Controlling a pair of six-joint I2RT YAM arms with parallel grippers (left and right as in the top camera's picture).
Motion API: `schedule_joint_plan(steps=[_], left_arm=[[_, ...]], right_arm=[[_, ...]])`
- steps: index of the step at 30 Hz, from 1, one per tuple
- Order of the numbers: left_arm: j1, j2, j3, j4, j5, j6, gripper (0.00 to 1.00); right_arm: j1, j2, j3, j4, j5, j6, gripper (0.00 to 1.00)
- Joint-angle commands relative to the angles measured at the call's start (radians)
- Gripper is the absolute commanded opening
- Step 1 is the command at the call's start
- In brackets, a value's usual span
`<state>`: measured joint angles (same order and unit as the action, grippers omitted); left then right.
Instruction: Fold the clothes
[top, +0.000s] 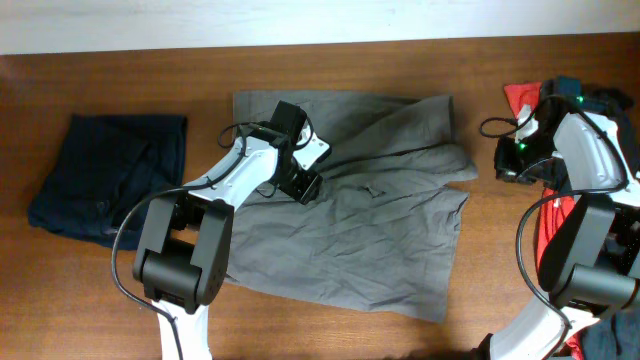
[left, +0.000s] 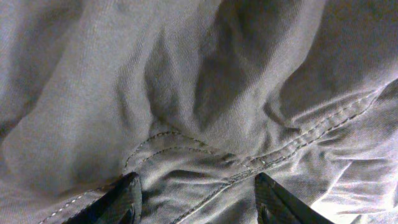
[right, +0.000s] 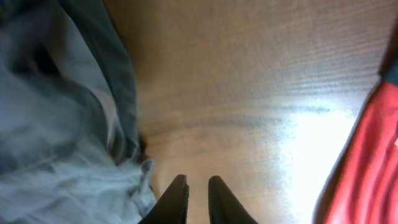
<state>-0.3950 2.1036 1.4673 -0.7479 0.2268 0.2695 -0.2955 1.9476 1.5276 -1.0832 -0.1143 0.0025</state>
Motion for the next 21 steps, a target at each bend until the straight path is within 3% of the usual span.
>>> schedule_joint_plan(steps=[1, 3, 7, 8, 12, 16, 21], left_arm=[[0.007, 0.029, -0.014, -0.019, -0.019, 0.006, 0.59], [0.007, 0.029, -0.014, -0.019, -0.018, 0.006, 0.59], [0.007, 0.029, -0.014, -0.012, -0.018, 0.005, 0.59], [0.007, 0.029, -0.014, -0.011, -0.018, 0.005, 0.59], [0.007, 0.029, -0.014, -0.012, -0.018, 0.005, 0.59], [0.007, 0.029, -0.014, -0.011, -0.018, 0.005, 0.59], [0.007, 0.029, -0.014, -0.011, -0.018, 0.005, 0.59]], right_arm=[[-0.006, -0.013, 0.015, 0.103, -0.248, -0.036, 0.29], [-0.005, -0.011, 0.016, 0.214, -0.43, -0.004, 0.47], [0.02, 0.013, 0.016, 0.432, -0.47, 0.233, 0.49], [0.031, 0.027, 0.016, 0.492, -0.47, 0.283, 0.48], [0.085, 0.085, 0.016, 0.663, -0.55, 0.373, 0.26], [0.169, 0.161, 0.016, 0.805, -0.616, 0.372, 0.23], [0.26, 0.28, 0.016, 0.944, -0.549, 0.389, 0.23]])
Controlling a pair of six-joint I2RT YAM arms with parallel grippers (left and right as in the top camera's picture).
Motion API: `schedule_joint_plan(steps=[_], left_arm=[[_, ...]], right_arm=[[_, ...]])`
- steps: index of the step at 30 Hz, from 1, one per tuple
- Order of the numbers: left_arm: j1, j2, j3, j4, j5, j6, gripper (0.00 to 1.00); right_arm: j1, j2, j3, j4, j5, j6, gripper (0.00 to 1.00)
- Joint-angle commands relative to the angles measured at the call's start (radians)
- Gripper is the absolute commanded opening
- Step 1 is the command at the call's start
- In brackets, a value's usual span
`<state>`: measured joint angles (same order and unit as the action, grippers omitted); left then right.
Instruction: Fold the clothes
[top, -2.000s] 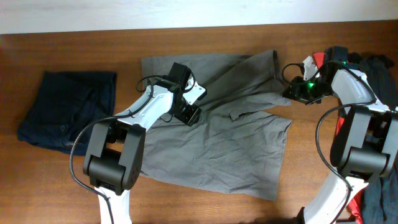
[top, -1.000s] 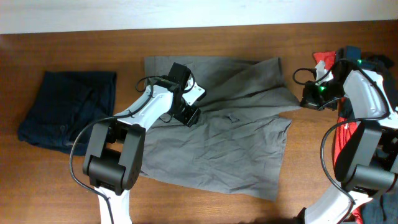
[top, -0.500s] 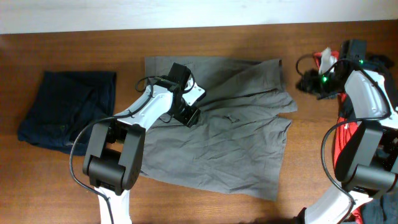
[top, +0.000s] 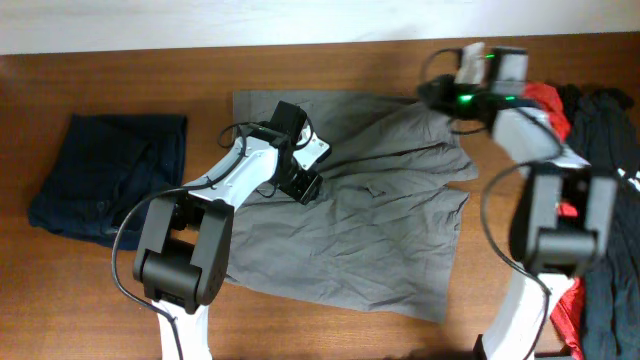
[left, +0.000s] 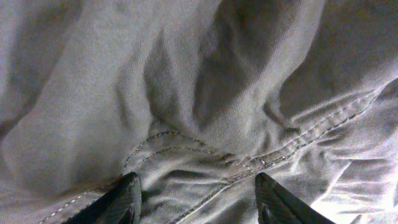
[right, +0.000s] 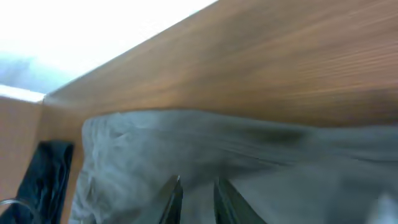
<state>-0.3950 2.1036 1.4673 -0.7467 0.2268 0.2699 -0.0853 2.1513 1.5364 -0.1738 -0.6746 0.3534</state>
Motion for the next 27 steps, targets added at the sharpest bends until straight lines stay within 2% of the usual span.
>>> schedule_joint_plan(steps=[1, 6, 9, 15, 18, 22, 27], left_arm=[[0.007, 0.029, -0.014, -0.013, -0.018, 0.005, 0.59], [0.007, 0.029, -0.014, -0.019, -0.019, 0.005, 0.59], [0.007, 0.029, -0.014, -0.021, -0.019, 0.005, 0.59], [0.007, 0.027, 0.002, -0.03, -0.04, 0.004, 0.58], [0.007, 0.014, 0.078, -0.109, -0.039, -0.015, 0.57], [0.007, -0.02, 0.304, -0.237, -0.041, -0.014, 0.58], [0.026, -0.032, 0.463, -0.237, -0.083, -0.013, 0.59]], right_arm=[[0.055, 0.106, 0.007, 0.037, 0.07, 0.076, 0.23], [0.006, 0.178, 0.007, -0.013, 0.19, 0.114, 0.21], [-0.057, 0.174, 0.007, -0.051, 0.174, 0.076, 0.21], [-0.204, 0.166, 0.008, -0.053, -0.137, -0.004, 0.21], [-0.229, 0.165, 0.008, -0.058, -0.214, -0.032, 0.2], [-0.249, 0.144, 0.008, -0.063, -0.174, -0.043, 0.18], [-0.255, 0.066, 0.008, -0.072, -0.179, -0.072, 0.18]])
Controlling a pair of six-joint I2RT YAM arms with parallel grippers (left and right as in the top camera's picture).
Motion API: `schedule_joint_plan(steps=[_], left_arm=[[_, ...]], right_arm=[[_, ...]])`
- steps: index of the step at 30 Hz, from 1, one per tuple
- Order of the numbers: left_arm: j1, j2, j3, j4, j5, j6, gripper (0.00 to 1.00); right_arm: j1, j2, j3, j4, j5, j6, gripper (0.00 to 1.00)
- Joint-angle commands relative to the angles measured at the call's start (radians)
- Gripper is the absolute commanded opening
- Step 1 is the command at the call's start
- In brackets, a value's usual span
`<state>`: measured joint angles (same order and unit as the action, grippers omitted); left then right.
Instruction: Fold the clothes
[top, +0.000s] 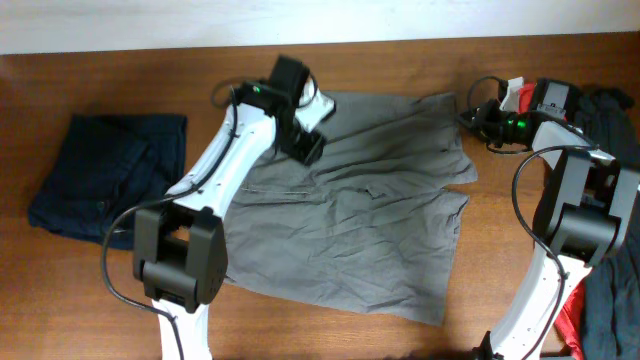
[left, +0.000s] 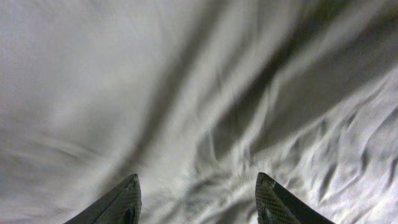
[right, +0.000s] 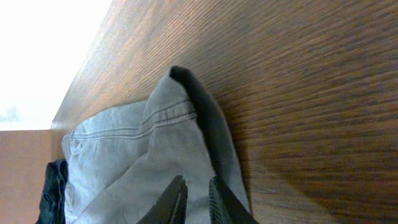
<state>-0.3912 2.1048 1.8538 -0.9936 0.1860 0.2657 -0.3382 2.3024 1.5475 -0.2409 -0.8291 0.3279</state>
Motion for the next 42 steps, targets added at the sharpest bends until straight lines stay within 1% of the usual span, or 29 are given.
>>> schedule_joint_plan(steps=[1, 3, 6, 9, 11, 12, 14, 15, 17, 19, 21, 23, 24, 25, 27, 29, 32, 37, 38, 40, 42], left_arm=[[0.032, -0.033, 0.08, 0.042, -0.074, -0.01, 0.59], [0.06, -0.023, 0.078, 0.099, -0.085, -0.01, 0.59], [0.111, 0.026, 0.078, 0.146, -0.027, -0.01, 0.59], [0.16, 0.1, 0.078, 0.174, 0.067, -0.01, 0.58], [0.183, 0.151, 0.078, 0.202, 0.143, -0.009, 0.53], [0.192, 0.177, 0.078, 0.224, 0.17, -0.009, 0.49], [0.203, 0.223, 0.078, 0.26, 0.193, -0.01, 0.42], [0.205, 0.246, 0.078, 0.276, 0.213, -0.01, 0.41], [0.204, 0.273, 0.078, 0.292, 0.234, -0.009, 0.39], [0.204, 0.296, 0.078, 0.31, 0.235, -0.009, 0.36], [0.204, 0.318, 0.078, 0.332, 0.209, -0.011, 0.3], [0.208, 0.333, 0.078, 0.35, 0.146, -0.035, 0.28], [0.211, 0.337, 0.078, 0.356, 0.074, -0.065, 0.26], [0.214, 0.338, 0.078, 0.359, 0.034, -0.083, 0.24], [0.226, 0.338, 0.078, 0.377, -0.069, -0.134, 0.24], [0.25, 0.338, 0.078, 0.403, -0.106, -0.164, 0.24], [0.296, 0.338, 0.078, 0.418, -0.098, -0.198, 0.23], [0.356, 0.337, 0.078, 0.414, -0.095, -0.201, 0.22], [0.365, 0.337, 0.08, 0.414, -0.079, -0.201, 0.22], [0.376, 0.333, 0.097, 0.402, 0.002, -0.181, 0.22], [0.377, 0.326, 0.142, 0.37, 0.1, -0.146, 0.22]], right_arm=[[-0.001, -0.11, -0.003, -0.007, -0.024, -0.06, 0.18], [0.007, -0.164, -0.003, -0.008, -0.023, -0.062, 0.18], [0.035, -0.235, -0.003, -0.039, -0.001, -0.053, 0.18], [0.095, -0.278, -0.003, -0.154, 0.132, -0.032, 0.18], [0.145, -0.282, -0.003, -0.233, 0.237, -0.032, 0.18], [0.179, -0.28, -0.003, -0.279, 0.305, -0.032, 0.18], [0.237, -0.269, -0.003, -0.352, 0.418, -0.032, 0.18], [0.27, -0.26, -0.003, -0.393, 0.485, -0.032, 0.18], [0.305, -0.249, -0.003, -0.437, 0.551, -0.032, 0.19], [0.328, -0.235, -0.003, -0.469, 0.574, -0.032, 0.19], [0.34, -0.22, -0.004, -0.482, 0.597, -0.032, 0.19], [0.343, -0.2, -0.005, -0.491, 0.614, -0.032, 0.19], [0.343, -0.188, -0.005, -0.504, 0.63, -0.032, 0.19], [0.343, -0.181, -0.005, -0.513, 0.65, -0.032, 0.19], [0.343, -0.162, -0.005, -0.555, 0.726, -0.031, 0.19], [0.343, -0.146, -0.005, -0.597, 0.809, -0.032, 0.19], [0.339, -0.123, -0.005, -0.639, 0.877, -0.032, 0.19], [0.314, -0.119, -0.005, -0.672, 0.883, -0.032, 0.19], [0.307, -0.119, -0.004, -0.676, 0.883, -0.032, 0.19], [0.296, -0.12, -0.003, -0.676, 0.871, -0.059, 0.19], [0.285, -0.127, 0.004, -0.676, 0.807, -0.14, 0.19]])
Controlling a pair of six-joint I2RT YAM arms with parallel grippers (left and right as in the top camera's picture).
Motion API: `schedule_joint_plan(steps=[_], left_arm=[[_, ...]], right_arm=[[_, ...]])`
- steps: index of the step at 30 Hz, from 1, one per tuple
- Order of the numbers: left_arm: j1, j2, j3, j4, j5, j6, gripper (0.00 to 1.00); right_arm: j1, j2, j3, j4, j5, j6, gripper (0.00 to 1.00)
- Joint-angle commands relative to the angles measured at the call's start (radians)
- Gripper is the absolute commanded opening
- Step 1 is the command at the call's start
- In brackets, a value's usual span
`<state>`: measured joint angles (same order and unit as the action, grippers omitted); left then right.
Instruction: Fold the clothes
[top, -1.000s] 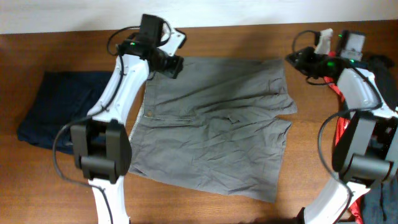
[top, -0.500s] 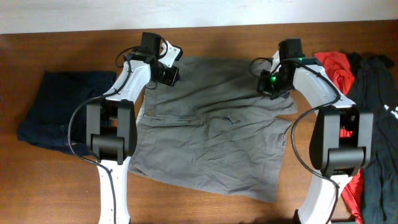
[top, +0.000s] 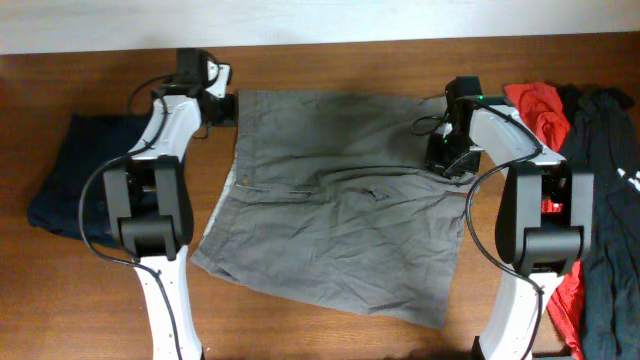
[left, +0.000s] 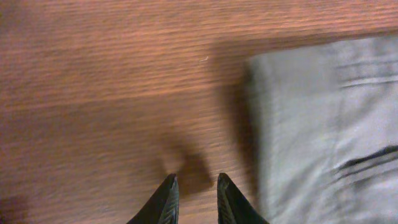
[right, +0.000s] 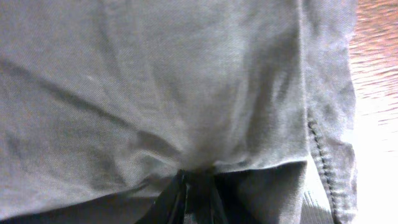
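A grey garment (top: 340, 210) lies spread and wrinkled on the wooden table (top: 90, 300). My left gripper (top: 224, 106) is at its back left corner. In the left wrist view that gripper (left: 194, 190) is shut over bare wood with nothing in it, and the garment's corner (left: 311, 112) lies just to the right. My right gripper (top: 446, 160) rests on the garment's right edge. In the right wrist view the right gripper (right: 196, 186) is shut on a fold of the grey cloth (right: 186, 93), which drapes over its tips.
A folded dark blue garment (top: 110, 175) lies at the left of the table. A pile of red clothes (top: 535, 105) and black clothes (top: 600, 150) sits at the right edge, beside the right arm.
My left gripper was open over the garment's back middle; it is now shut over wood at the back left corner. My right gripper went from beside the back right corner onto the right edge, gripping cloth.
At first my left gripper was open, low on the garment's left middle, and my right was shut by the clothes pile. The right was then at the back right corner. Later the left was over the back edge. Now both sit at opposite sides of the garment.
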<state>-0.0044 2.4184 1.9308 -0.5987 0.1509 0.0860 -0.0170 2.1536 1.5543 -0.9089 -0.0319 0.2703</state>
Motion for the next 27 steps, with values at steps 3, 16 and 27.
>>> schedule_joint_plan(steps=[3, 16, 27], left_arm=[[-0.031, 0.005, 0.172, -0.1, 0.282, 0.083, 0.26], [-0.352, 0.132, 0.323, -0.183, 0.342, 0.346, 0.12], [-0.39, 0.267, 0.323, -0.109, 0.261, 0.331, 0.01]], right_arm=[[-0.043, -0.008, 0.015, -0.009, -0.112, -0.193, 0.2], [-0.087, -0.064, 0.159, -0.096, -0.254, -0.033, 0.23], [-0.061, -0.064, 0.159, -0.162, -0.327, -0.109, 0.23]])
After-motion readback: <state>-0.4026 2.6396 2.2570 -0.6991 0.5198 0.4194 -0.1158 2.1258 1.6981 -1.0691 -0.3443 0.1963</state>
